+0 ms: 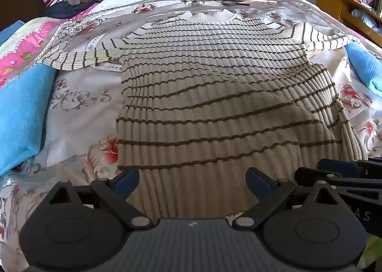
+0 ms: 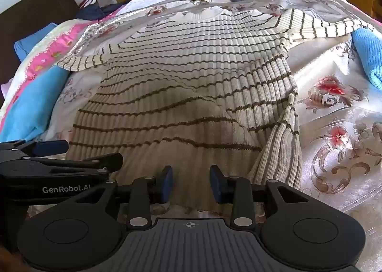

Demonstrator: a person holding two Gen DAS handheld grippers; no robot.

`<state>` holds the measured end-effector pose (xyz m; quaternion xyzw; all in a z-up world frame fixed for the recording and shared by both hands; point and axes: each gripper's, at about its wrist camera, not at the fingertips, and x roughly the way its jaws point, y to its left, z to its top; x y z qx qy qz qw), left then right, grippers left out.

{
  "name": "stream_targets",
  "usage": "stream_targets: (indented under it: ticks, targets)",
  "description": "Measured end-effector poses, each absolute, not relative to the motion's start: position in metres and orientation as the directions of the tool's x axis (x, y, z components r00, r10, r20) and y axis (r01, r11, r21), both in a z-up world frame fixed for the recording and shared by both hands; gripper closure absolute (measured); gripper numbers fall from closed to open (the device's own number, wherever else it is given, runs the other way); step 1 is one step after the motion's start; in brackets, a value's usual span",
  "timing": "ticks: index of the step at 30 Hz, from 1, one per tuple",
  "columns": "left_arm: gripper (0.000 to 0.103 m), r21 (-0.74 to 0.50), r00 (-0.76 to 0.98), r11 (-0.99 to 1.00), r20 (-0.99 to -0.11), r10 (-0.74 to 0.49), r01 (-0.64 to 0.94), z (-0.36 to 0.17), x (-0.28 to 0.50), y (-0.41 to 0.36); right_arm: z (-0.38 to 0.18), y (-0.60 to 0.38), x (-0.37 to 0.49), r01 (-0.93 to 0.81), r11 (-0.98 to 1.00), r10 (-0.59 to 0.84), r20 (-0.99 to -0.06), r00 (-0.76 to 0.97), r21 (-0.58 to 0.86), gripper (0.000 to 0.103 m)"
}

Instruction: Fold small clothes

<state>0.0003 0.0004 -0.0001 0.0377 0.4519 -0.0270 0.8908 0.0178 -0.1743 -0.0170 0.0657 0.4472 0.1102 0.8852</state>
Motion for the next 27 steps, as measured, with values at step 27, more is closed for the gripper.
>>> stream_targets:
  ticks: [27]
  targets:
    - [0.001,0.019,0.541,0.996,-0.841,-0.03,0.085,-0.011,0.004,-0.002,-0.024,-0.177,0.021,-0.126,0.968,0.251,-0.782,0.571,0.218,0.069]
